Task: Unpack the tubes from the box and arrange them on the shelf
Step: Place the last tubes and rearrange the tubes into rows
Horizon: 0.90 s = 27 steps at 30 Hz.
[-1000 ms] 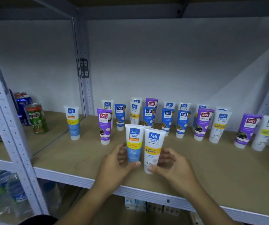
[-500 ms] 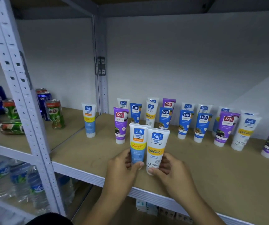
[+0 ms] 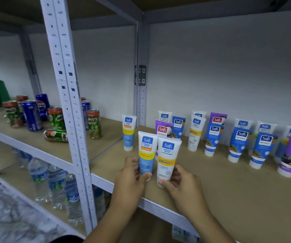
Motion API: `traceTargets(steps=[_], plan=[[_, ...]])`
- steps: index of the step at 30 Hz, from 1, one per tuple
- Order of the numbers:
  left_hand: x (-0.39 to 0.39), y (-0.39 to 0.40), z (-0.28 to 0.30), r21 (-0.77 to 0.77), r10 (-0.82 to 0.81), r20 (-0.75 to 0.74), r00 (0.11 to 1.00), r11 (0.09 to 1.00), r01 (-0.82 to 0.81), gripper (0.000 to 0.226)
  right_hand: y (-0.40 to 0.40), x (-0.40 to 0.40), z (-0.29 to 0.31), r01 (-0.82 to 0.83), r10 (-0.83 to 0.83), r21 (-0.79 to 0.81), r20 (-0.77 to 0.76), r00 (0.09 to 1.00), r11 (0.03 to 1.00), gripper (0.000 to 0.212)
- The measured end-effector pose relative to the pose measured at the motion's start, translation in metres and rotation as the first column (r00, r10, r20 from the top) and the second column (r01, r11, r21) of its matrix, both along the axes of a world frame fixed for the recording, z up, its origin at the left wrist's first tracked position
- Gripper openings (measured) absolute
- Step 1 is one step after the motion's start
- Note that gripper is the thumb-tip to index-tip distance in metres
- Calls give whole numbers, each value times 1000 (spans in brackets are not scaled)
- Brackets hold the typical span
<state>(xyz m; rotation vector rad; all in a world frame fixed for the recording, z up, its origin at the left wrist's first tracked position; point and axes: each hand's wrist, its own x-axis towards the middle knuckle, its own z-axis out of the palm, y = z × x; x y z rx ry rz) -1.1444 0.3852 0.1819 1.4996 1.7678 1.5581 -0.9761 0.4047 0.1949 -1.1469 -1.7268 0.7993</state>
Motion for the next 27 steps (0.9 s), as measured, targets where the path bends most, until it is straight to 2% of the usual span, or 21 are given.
traceTargets(steps=[11,17,27], plan=[[-26,44,14,-19,77,-99,992,997,-79,42,13,-16,-4,12,-12,33,14,1000,999,34],[-31,71,15,-49,51,-68,996,997,-54,38,13,-17,-5,20,-19,28,-12,1000,999,41],[-26,92,13,4,52,-88,995,999,-52,27,17,-17,-10,16,-15,20,-36,999,1000,43]])
